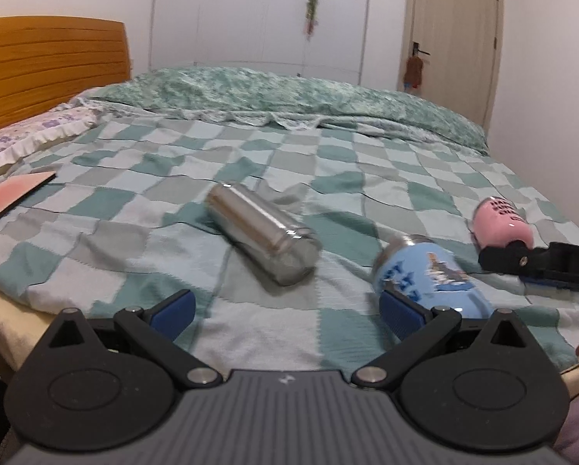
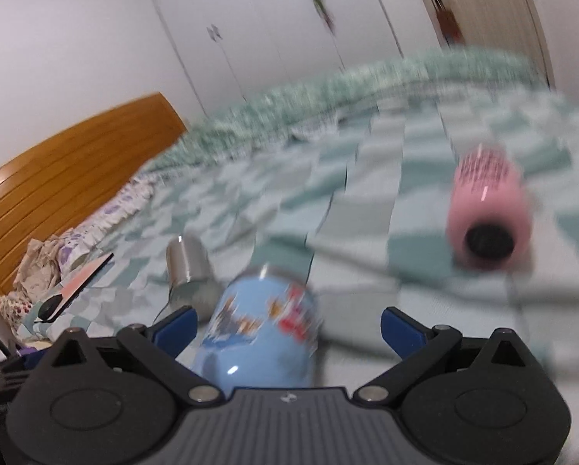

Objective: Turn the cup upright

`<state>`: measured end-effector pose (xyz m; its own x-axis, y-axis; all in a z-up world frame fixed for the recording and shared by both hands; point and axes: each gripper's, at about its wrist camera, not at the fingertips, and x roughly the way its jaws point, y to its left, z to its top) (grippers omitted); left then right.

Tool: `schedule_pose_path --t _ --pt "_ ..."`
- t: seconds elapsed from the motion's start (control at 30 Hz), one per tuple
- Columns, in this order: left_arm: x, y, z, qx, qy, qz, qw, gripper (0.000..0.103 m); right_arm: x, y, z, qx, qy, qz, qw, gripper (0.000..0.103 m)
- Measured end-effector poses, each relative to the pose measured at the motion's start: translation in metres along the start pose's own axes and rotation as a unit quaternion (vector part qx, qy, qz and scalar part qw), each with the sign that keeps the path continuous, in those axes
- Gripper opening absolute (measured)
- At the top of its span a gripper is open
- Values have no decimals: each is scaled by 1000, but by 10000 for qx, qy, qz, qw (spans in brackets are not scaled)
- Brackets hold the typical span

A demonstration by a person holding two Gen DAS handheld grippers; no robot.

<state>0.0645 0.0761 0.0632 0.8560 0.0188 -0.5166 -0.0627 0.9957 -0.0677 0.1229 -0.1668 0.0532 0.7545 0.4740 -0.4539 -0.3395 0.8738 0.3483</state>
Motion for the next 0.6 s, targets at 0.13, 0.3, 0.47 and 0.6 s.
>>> schedule_pose_path --t 0.13,0.3,0.47,0.6 --pt "8 -24 7 79 210 -168 9996 103 -9 -21 4 -503 -262 -36 9984 102" --pt "29 -59 18 200 518 -250 9981 103 -14 -48 3 -870 -515 -119 9948 102" --pt "60 -92 30 357 1005 -213 9941 103 -17 -78 1 -630 -764 -108 9950 102" --pt "85 -108 32 353 1478 -150 9883 103 -18 -93 -2 -612 -904 -200 9938 102"
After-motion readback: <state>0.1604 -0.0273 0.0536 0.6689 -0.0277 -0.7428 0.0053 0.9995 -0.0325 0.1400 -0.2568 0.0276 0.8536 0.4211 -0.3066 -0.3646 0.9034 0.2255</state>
